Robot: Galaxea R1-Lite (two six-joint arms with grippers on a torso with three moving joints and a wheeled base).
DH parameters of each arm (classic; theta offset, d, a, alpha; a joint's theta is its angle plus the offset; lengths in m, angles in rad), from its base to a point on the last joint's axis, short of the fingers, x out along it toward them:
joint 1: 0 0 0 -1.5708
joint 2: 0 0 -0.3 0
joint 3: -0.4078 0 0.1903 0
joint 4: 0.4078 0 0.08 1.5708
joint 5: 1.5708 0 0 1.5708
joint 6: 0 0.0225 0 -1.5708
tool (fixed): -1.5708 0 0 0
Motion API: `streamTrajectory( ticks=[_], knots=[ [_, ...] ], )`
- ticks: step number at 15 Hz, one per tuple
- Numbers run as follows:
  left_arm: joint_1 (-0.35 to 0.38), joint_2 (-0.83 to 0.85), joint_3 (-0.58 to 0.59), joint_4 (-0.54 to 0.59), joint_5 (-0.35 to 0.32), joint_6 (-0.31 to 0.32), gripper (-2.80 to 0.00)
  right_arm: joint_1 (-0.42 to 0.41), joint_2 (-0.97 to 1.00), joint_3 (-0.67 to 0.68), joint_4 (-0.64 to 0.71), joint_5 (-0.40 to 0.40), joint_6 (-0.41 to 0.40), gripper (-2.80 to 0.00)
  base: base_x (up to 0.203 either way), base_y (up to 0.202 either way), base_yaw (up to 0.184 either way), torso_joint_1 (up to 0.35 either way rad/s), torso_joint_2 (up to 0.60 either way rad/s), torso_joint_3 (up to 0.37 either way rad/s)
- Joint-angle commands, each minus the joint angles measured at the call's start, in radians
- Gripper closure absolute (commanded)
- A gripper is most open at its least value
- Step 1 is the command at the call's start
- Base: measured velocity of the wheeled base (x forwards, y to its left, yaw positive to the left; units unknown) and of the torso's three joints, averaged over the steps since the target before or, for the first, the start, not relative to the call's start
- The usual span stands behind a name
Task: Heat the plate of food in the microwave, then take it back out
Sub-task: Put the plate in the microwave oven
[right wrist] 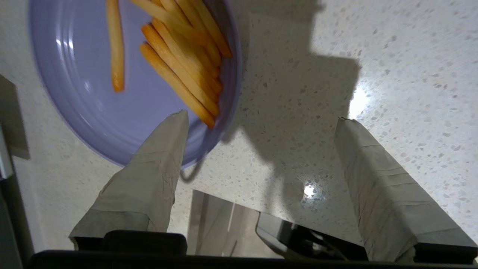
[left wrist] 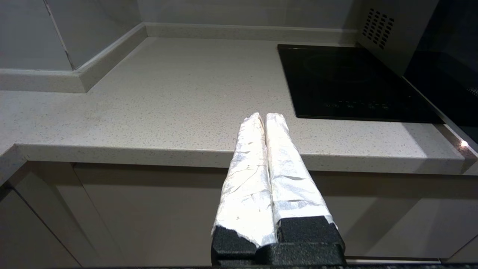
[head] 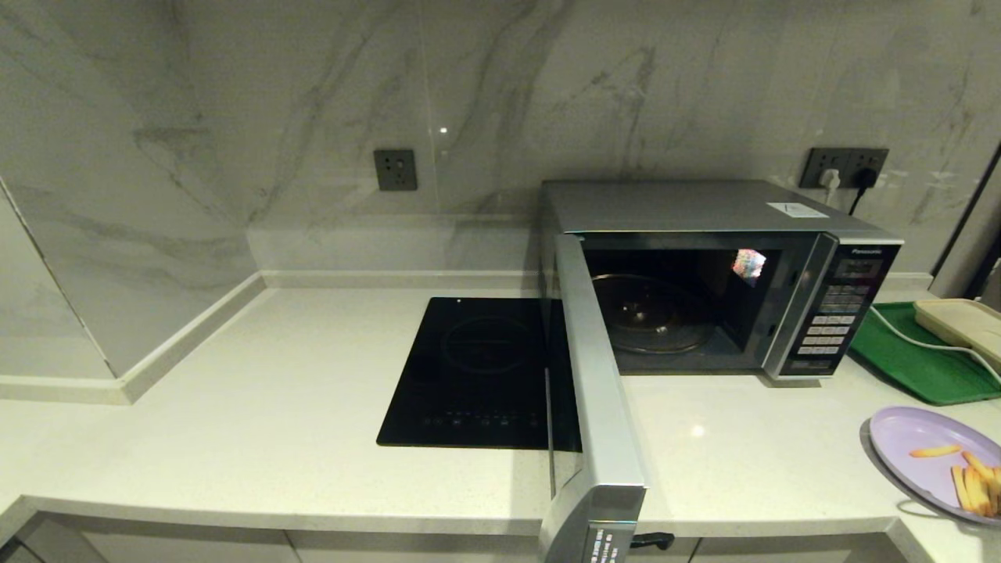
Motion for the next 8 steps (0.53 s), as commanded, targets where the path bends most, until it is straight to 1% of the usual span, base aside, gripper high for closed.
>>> streamTrajectory(
  ticks=[1,4,8],
  knots=[
    [0.001,0.000,0.000,-0.001,0.000,-0.001,0.00,-0.001,0.065,-0.001,0.000,0.013,-0.009,-2.80,0.000,0.000,0.000,0.000,0.00,0.000],
    [0.001,-0.001,0.000,-0.001,0.000,-0.001,0.00,-0.001,0.111,-0.001,-0.051,0.012,-0.012,-2.80,0.000,0.000,0.000,0.000,0.00,0.000],
    [0.001,-0.002,0.000,-0.001,0.000,-0.001,0.00,-0.001,0.152,-0.002,-0.061,0.009,-0.012,-2.80,0.000,0.000,0.000,0.000,0.00,0.000]
  ],
)
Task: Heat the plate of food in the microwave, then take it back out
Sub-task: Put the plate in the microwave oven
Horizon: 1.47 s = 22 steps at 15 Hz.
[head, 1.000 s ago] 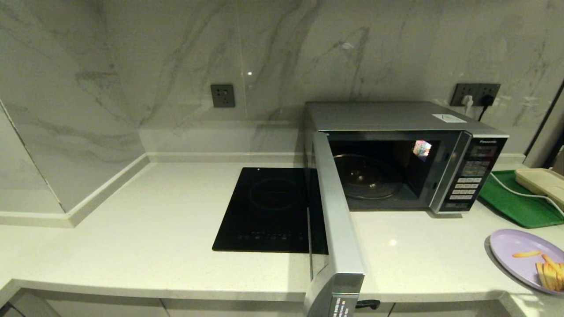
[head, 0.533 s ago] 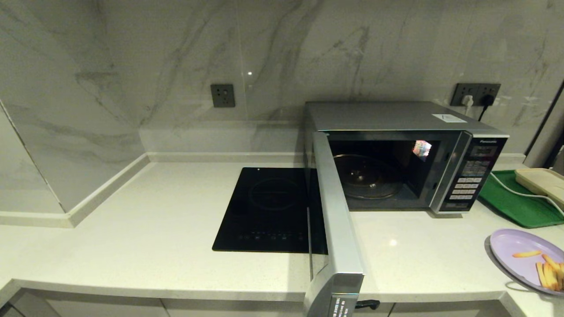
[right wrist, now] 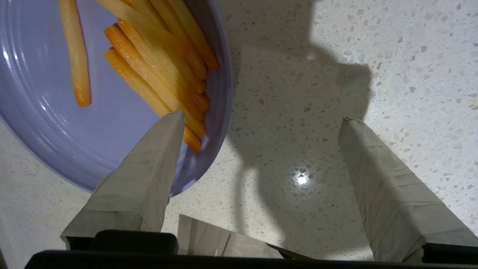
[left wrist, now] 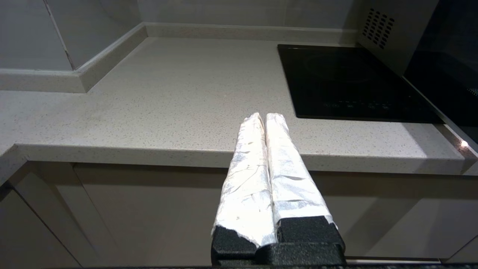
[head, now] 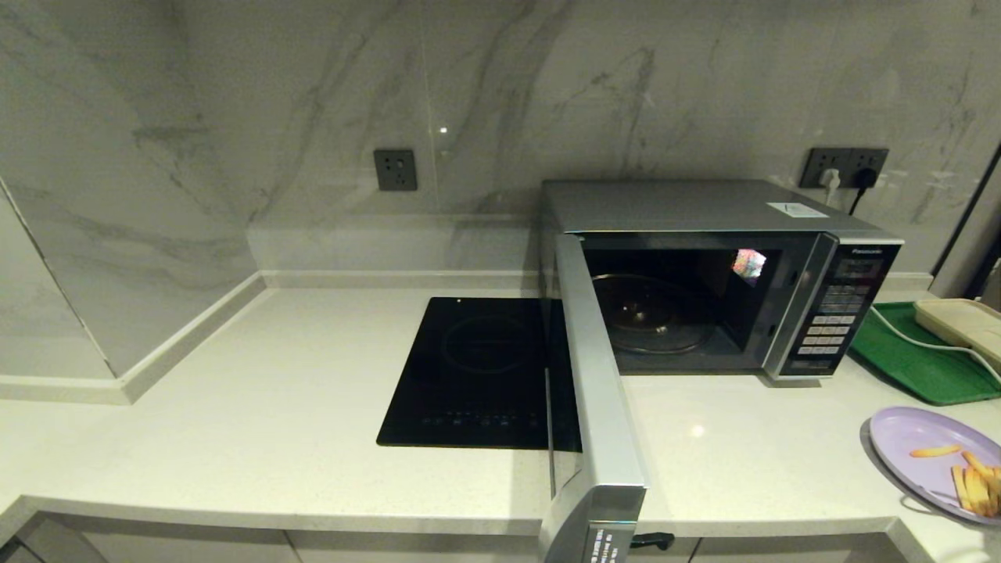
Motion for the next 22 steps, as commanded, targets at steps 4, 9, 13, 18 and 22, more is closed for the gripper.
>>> streamTrajectory(
  ticks=[4,9,13,18,22],
  knots=[
    [0.000,-0.001,0.000,-0.001,0.000,-0.001,0.00,0.001,0.045,0.000,0.002,0.002,-0.008,-2.80,0.000,0.000,0.000,0.000,0.00,0.000],
    [0.000,0.000,0.000,-0.001,0.000,-0.001,0.00,0.000,0.076,0.008,-0.027,-0.003,-0.010,-2.80,0.000,0.000,0.000,0.000,0.00,0.000],
    [-0.001,-0.001,0.000,-0.001,0.000,-0.001,0.00,0.000,0.092,0.024,-0.053,-0.004,-0.010,-2.80,0.000,0.000,0.000,0.000,0.00,0.000],
    [-0.001,-0.001,0.000,-0.001,0.000,-0.001,0.00,0.000,0.108,0.026,-0.083,-0.012,-0.010,-2.80,0.000,0.000,0.000,0.000,0.00,0.000],
    [0.000,-0.002,0.000,-0.001,0.000,-0.001,0.00,0.000,0.111,0.026,-0.084,-0.010,-0.010,0.00,0.000,0.000,0.000,0.000,0.00,0.000]
  ],
)
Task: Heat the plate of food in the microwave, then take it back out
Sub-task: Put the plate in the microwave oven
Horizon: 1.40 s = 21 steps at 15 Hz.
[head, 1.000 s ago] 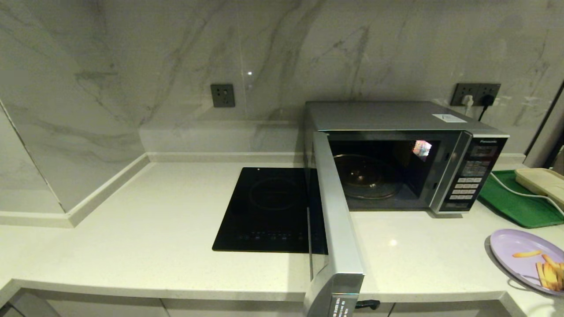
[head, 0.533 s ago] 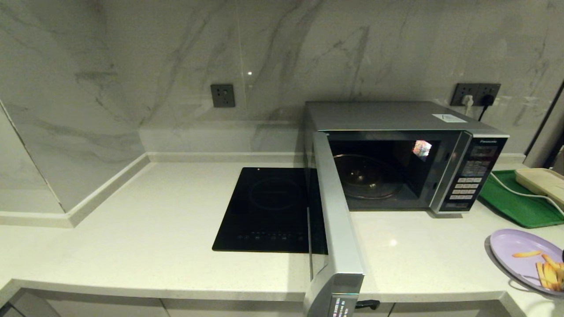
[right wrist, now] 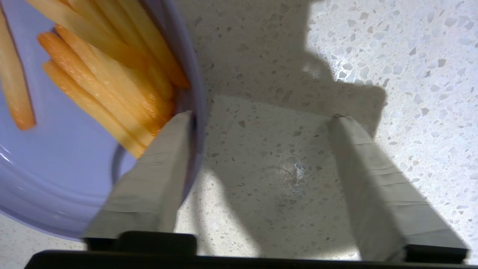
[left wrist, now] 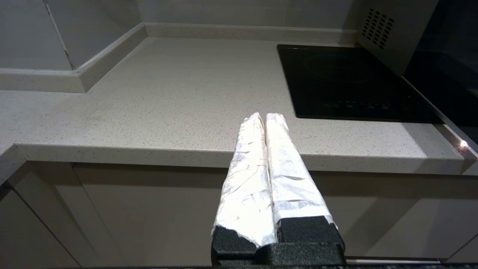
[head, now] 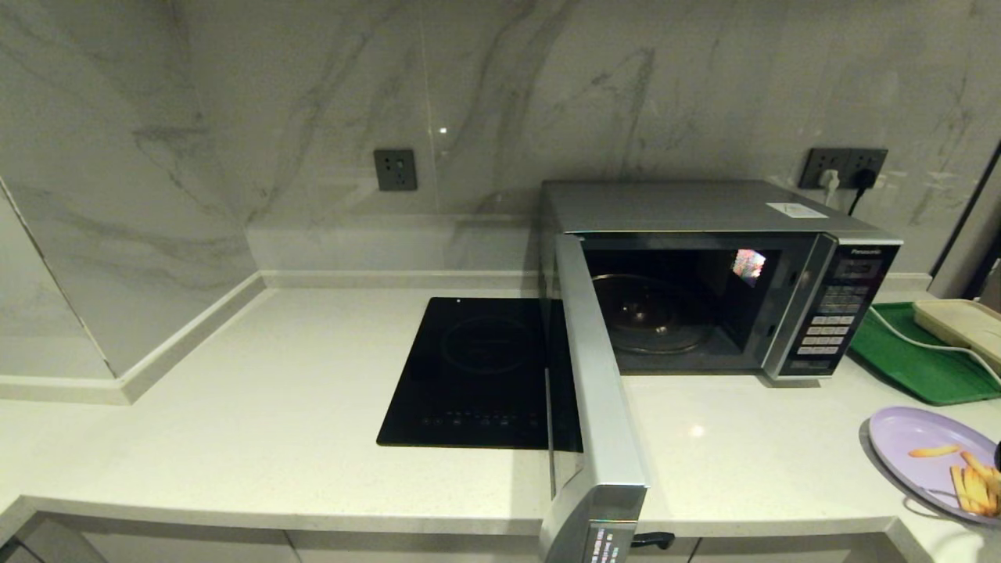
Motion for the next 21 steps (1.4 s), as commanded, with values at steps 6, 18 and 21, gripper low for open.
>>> streamTrajectory(
  ticks=[6,18,21],
  knots=[
    [0.000,-0.001,0.000,0.000,0.000,-0.001,0.00,0.001,0.005,0.024,-0.033,0.002,0.004,0.00,0.000,0.000,0.000,0.000,0.00,0.000],
    [0.000,0.000,0.000,0.000,0.000,-0.001,0.00,0.001,-0.042,0.032,-0.041,0.006,0.002,0.00,0.000,0.000,0.000,0.000,0.00,0.000],
    [0.001,0.000,0.000,0.000,0.000,-0.001,0.00,0.001,-0.108,0.042,-0.038,0.049,-0.039,0.00,0.000,0.000,0.000,0.000,0.00,0.000]
  ],
)
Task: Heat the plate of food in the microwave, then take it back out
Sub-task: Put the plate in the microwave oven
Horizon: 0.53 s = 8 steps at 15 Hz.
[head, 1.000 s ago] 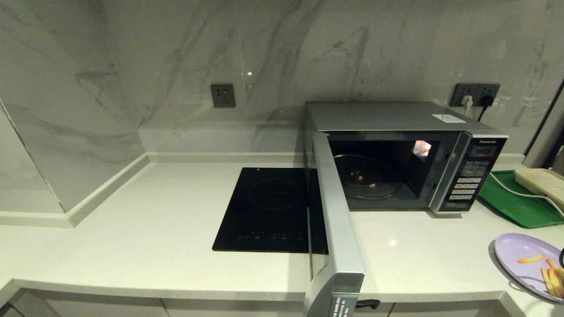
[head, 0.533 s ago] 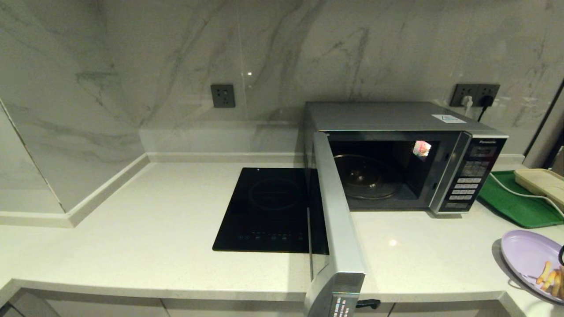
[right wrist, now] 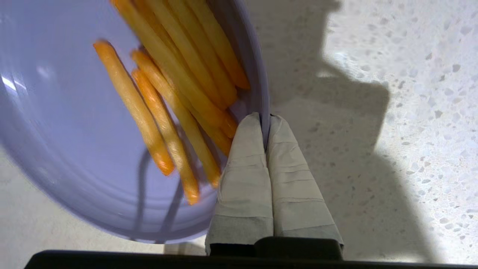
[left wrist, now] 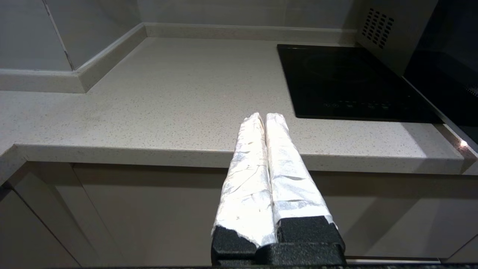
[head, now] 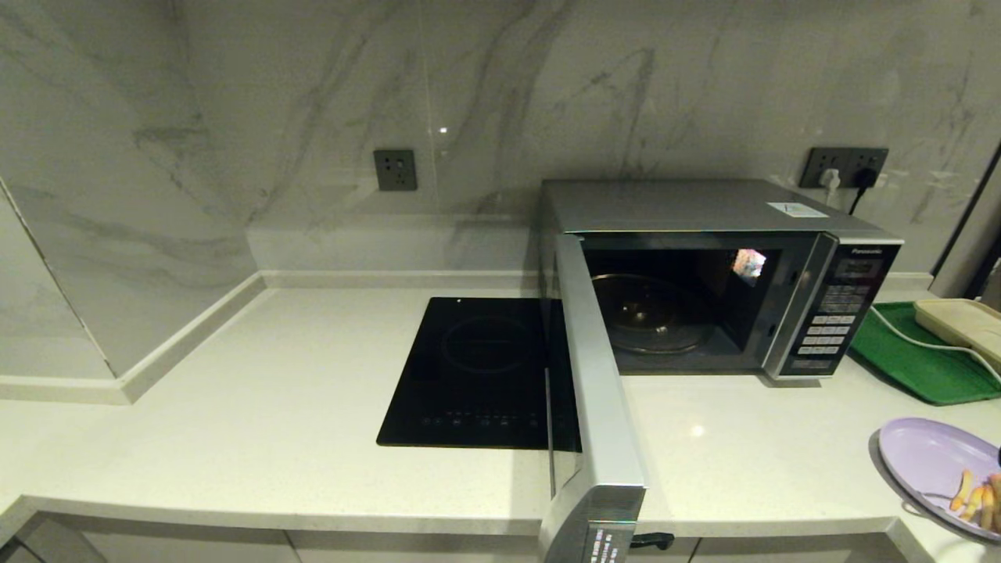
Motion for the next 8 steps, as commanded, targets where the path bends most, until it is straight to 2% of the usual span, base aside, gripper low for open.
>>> streamTrajectory(
  ticks=[1,5,8],
  knots=[
    [0.001,0.000,0.000,0.000,0.000,-0.001,0.00,0.001,-0.076,0.011,0.000,0.034,-0.018,0.00,0.000,0.000,0.000,0.000,0.00,0.000],
    [0.001,-0.002,0.000,0.000,0.000,-0.001,0.00,0.025,-0.174,0.071,0.002,0.101,-0.082,0.00,0.000,0.000,0.000,0.000,0.00,0.000],
    [0.001,-0.001,0.000,0.000,0.000,-0.001,0.00,0.113,-0.227,0.109,0.004,0.114,-0.088,0.00,0.000,0.000,0.000,0.000,0.00,0.000]
  ],
)
